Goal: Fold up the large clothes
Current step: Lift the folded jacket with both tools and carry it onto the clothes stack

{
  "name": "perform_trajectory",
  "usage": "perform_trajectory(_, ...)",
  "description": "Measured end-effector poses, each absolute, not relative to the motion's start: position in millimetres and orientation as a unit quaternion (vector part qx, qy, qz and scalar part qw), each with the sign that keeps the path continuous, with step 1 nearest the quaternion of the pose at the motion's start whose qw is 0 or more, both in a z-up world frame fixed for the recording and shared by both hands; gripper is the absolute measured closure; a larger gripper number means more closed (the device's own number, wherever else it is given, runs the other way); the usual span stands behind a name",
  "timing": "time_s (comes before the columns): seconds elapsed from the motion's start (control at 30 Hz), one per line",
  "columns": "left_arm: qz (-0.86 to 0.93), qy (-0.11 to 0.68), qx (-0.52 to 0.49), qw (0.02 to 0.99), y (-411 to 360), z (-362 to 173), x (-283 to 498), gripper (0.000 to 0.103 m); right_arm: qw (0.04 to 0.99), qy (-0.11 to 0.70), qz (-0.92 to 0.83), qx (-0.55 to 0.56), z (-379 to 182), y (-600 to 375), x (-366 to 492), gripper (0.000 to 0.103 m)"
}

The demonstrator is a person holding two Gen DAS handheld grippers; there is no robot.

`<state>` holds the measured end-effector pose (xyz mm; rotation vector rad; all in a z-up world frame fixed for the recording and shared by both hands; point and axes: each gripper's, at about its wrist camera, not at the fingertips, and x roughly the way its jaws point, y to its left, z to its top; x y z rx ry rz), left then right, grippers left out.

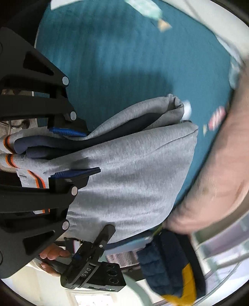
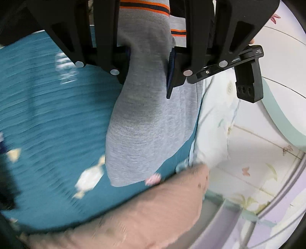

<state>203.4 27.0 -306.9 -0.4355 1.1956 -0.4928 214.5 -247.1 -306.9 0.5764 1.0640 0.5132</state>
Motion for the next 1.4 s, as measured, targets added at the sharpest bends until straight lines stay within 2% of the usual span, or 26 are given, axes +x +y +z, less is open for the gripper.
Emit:
perform_trajectory(0.27,-0.323,0.517,-0.143,0.780,-142.4,-234.1,219.3,0.075,0.840,0.438,0.181,0.264,-253.9,-380.8,200.9,0.077)
perform_trajectory(0.53,-0.402,0.479,-0.134,0.769,-319.0,-180.3,237.3,0.075,0.893,0.389,0.092,0.205,-175.3,-519.0,206.3,0.077)
perform_trajectory(0.63,-0.407,0.483,-0.119,0.766,-373.7,-175.3,253.2,0.074,0.896,0.397,0.057,0.190,-155.9,-559.0,219.8,0.065)
perform_trajectory(0.67,-0.394,0.488,-0.095,0.773,-387.4,-177.9,254.6,0.066,0.888,0.414,0.033,0.195,-152.0,-574.2,225.7,0.061)
perform_trajectory(0.7,-0.363,0.489,-0.071,0.790,-399.2,-180.4,254.1,0.052,0.882,0.424,0.013,0.203,-151.1,-582.8,228.9,0.059)
perform_trajectory(0.73,-0.343,0.478,-0.063,0.807,-401.8,-181.0,251.5,0.047,0.880,0.427,-0.007,0.211,-148.3,-594.7,228.2,0.058)
perform_trajectory(0.77,-0.323,0.454,-0.049,0.829,-402.7,-180.7,244.9,0.038,0.887,0.412,-0.023,0.209,-142.6,-605.7,222.6,0.046)
perform_trajectory(0.8,-0.319,0.437,-0.036,0.840,-403.2,-181.7,238.8,0.032,0.899,0.389,-0.035,0.196,-137.4,-613.3,213.8,0.028)
perform_trajectory(0.87,-0.323,0.439,-0.020,0.838,-407.2,-188.2,237.0,0.031,0.925,0.338,-0.077,0.155,-124.1,-617.4,194.1,0.014)
perform_trajectory(0.97,-0.320,0.460,-0.004,0.828,-409.4,-203.6,236.0,0.031,0.938,0.306,-0.066,0.151,-124.0,-616.0,170.0,0.014)
perform_trajectory(1.33,-0.341,0.479,0.009,0.809,-440.8,-216.4,223.3,0.032,0.921,0.364,-0.088,0.111,-174.9,-610.2,178.6,0.014)
perform_trajectory(1.37,-0.342,0.477,0.014,0.810,-447.6,-217.1,222.6,0.032,0.918,0.370,-0.097,0.107,-184.3,-610.5,179.7,0.017)
perform_trajectory(1.4,-0.345,0.477,0.020,0.808,-456.3,-220.8,222.0,0.033,0.914,0.377,-0.101,0.107,-191.0,-611.9,181.4,0.023)
